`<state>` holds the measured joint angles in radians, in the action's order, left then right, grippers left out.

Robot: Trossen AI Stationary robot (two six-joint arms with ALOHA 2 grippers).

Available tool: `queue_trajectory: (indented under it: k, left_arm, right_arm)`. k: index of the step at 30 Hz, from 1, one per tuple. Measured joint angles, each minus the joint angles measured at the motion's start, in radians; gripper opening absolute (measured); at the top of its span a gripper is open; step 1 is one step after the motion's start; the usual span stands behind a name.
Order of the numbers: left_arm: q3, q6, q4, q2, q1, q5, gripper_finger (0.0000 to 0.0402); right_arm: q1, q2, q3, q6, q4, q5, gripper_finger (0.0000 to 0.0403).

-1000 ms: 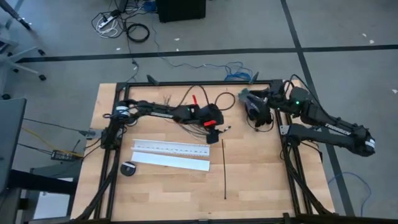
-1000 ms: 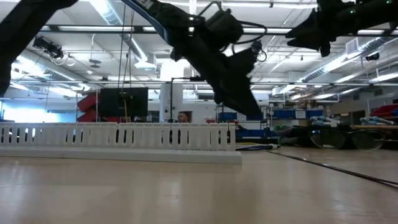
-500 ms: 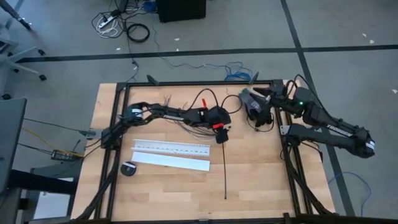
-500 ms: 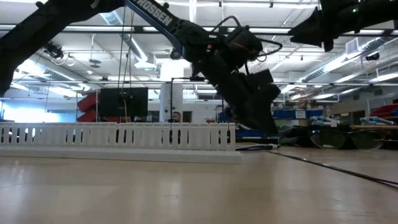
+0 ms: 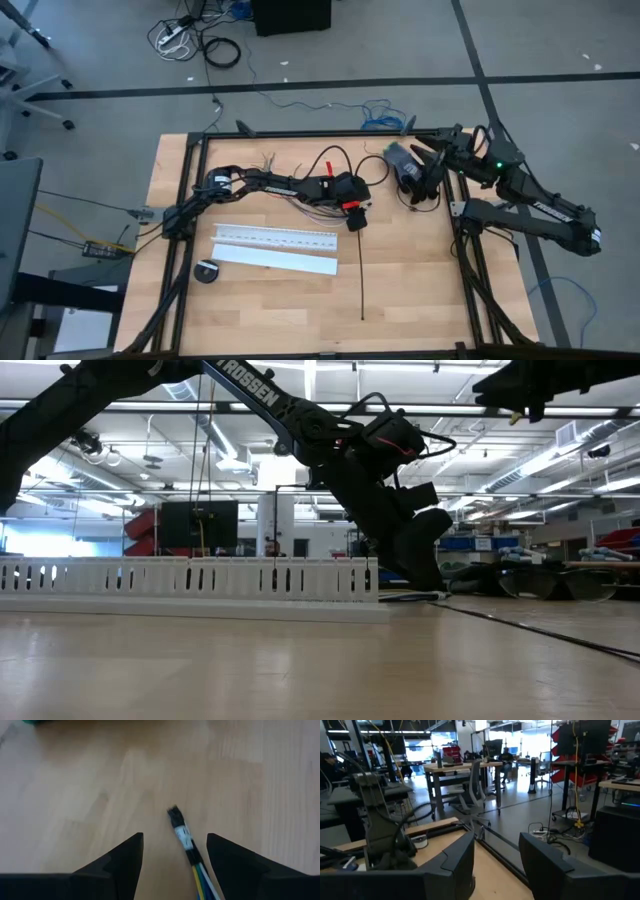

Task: Ziptie cables
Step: Move the colored wires

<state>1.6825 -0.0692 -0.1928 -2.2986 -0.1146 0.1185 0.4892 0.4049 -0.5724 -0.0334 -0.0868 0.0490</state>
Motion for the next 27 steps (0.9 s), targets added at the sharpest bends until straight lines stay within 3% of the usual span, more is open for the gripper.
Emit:
queue_trajectory:
  k: [16,20,25,27]
  left_arm:
    - [0.004,-0.023,0.037,-0.055,0.018,0.014,0.02]
    - [0.004,-0.013,0.04,-0.056,0.021,0.009,0.014]
    - [0.006,0.032,0.04,-0.058,0.023,0.0,0.0022]
    - [0.005,0.043,0.046,-0.058,0.023,0.0,0.0013]
  right_arm:
    - [-0.001,0.001,-0.012,-0.001,-0.024,-0.018,0.0151]
    - [-0.001,0.001,-0.012,-0.007,-0.024,-0.018,0.0142]
    - [-0.001,0.0,-0.012,-0.008,-0.022,-0.018,0.0129]
    - [-0.001,0.0,-0.012,-0.008,-0.023,-0.018,0.0127]
